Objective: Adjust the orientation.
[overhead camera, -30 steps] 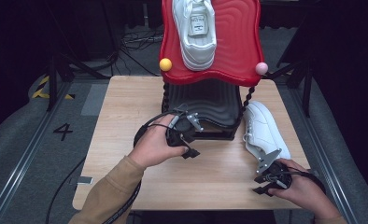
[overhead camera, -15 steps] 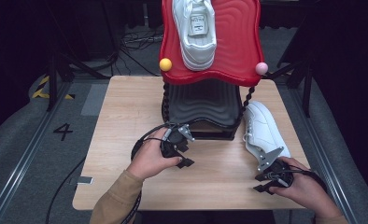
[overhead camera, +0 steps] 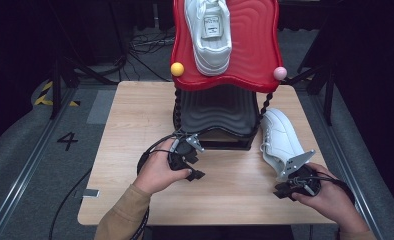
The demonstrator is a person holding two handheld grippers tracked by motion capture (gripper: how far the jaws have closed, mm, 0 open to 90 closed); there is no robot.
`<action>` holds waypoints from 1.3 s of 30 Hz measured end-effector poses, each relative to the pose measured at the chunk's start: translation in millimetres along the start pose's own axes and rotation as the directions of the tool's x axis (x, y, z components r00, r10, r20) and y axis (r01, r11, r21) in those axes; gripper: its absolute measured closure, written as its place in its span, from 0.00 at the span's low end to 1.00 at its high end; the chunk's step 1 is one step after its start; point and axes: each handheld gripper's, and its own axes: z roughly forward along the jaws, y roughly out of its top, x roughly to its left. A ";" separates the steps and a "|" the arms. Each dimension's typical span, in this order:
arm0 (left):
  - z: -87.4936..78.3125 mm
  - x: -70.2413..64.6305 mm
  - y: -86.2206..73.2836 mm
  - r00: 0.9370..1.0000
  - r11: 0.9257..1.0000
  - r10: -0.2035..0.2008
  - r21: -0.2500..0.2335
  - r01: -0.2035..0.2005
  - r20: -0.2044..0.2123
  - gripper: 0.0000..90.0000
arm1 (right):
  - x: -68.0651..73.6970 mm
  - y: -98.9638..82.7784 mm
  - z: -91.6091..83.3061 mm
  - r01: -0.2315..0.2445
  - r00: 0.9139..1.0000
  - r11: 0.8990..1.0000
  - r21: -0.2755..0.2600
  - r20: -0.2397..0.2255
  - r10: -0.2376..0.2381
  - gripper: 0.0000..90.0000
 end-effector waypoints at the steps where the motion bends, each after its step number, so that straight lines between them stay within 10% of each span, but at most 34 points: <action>1: -0.1 -0.2 -0.5 1.000 1.000 -0.001 0.002 0.001 -0.003 0.49 | -1.3 0.4 -2.4 -0.010 1.000 1.000 -0.009 0.012 0.010 0.85; 14: -0.1 -2.0 -12.9 0.999 0.999 -0.033 0.019 0.034 -0.020 0.48 | -30.4 -10.0 -26.9 -0.119 0.981 0.985 -0.123 0.136 0.135 0.99; 21: -0.7 -1.1 -20.5 0.998 0.998 -0.048 0.027 0.049 -0.027 0.48 | -48.1 -18.7 -26.5 -0.193 0.955 0.974 -0.117 0.205 0.214 1.00; 39: 6.1 1.2 -22.9 0.998 0.997 -0.055 0.049 0.056 -0.022 0.47 | -65.6 -34.7 -28.8 -0.255 0.935 0.953 -0.162 0.211 0.285 1.00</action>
